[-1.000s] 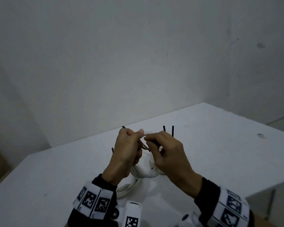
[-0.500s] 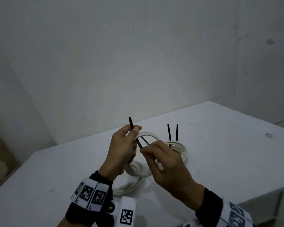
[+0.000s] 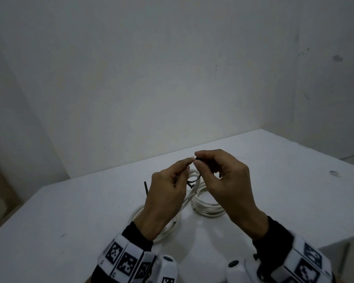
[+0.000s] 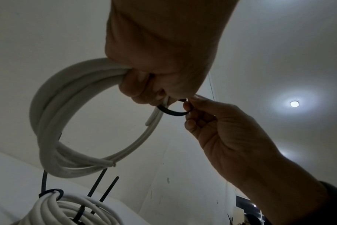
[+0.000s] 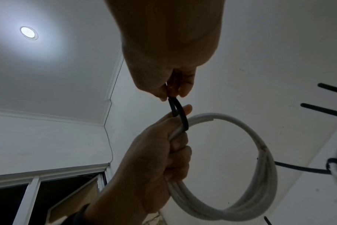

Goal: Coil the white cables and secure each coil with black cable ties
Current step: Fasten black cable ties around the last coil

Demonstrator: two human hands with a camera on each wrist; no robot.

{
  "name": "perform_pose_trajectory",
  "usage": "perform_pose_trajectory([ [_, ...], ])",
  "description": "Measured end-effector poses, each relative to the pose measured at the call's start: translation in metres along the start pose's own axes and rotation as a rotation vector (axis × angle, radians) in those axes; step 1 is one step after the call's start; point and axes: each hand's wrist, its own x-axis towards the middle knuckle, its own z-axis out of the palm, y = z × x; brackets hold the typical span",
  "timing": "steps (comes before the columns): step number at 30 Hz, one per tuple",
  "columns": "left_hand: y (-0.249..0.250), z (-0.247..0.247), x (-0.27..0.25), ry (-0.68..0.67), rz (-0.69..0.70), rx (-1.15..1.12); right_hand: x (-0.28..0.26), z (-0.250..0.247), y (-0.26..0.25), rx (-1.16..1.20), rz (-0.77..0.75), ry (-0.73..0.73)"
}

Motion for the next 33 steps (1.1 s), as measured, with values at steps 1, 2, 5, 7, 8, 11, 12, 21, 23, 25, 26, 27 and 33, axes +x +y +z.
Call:
perform_pose_trajectory([
  [1, 0.001, 0.000, 0.000, -0.001, 0.008, 0.010, 0.000, 0.000, 0.001, -0.006, 0.000, -0.003],
  [2, 0.002, 0.001, -0.001, 0.000, 0.014, 0.020, 0.000, -0.001, 0.001, -0.008, 0.002, -0.005],
  [5, 0.005, 0.001, -0.002, 0.004, 0.023, 0.039, 0.001, -0.002, 0.002, -0.006, 0.006, 0.002],
  [7, 0.006, 0.001, -0.003, 0.001, 0.024, 0.042, 0.000, -0.003, 0.003, -0.005, 0.004, -0.017],
  [8, 0.006, 0.000, -0.003, 0.002, 0.028, 0.044, 0.000, -0.004, 0.003, -0.005, 0.005, -0.038],
  [11, 0.005, 0.000, -0.004, -0.001, 0.041, 0.058, 0.000, -0.003, 0.004, 0.003, 0.030, -0.077],
  [12, 0.005, 0.000, -0.004, 0.002, 0.048, 0.062, -0.001, -0.003, 0.003, 0.010, 0.036, -0.068],
  [21, 0.011, 0.000, -0.003, 0.024, 0.061, 0.071, 0.001, -0.003, -0.002, 0.012, 0.014, 0.001],
  [23, 0.012, 0.000, -0.005, 0.039, 0.055, 0.062, 0.001, -0.006, -0.003, 0.022, 0.001, 0.020],
  [25, 0.013, 0.000, -0.005, 0.059, 0.036, 0.039, 0.002, -0.008, -0.004, 0.038, 0.011, 0.038],
  [26, 0.014, -0.001, -0.005, 0.057, 0.039, 0.040, 0.003, -0.008, -0.005, 0.041, 0.016, 0.032],
  [27, 0.015, -0.001, -0.006, 0.050, 0.047, 0.049, 0.003, -0.007, -0.006, 0.037, 0.012, 0.018],
  [33, 0.019, -0.003, -0.011, 0.043, 0.075, 0.073, 0.002, -0.006, -0.010, 0.015, -0.013, 0.020],
])
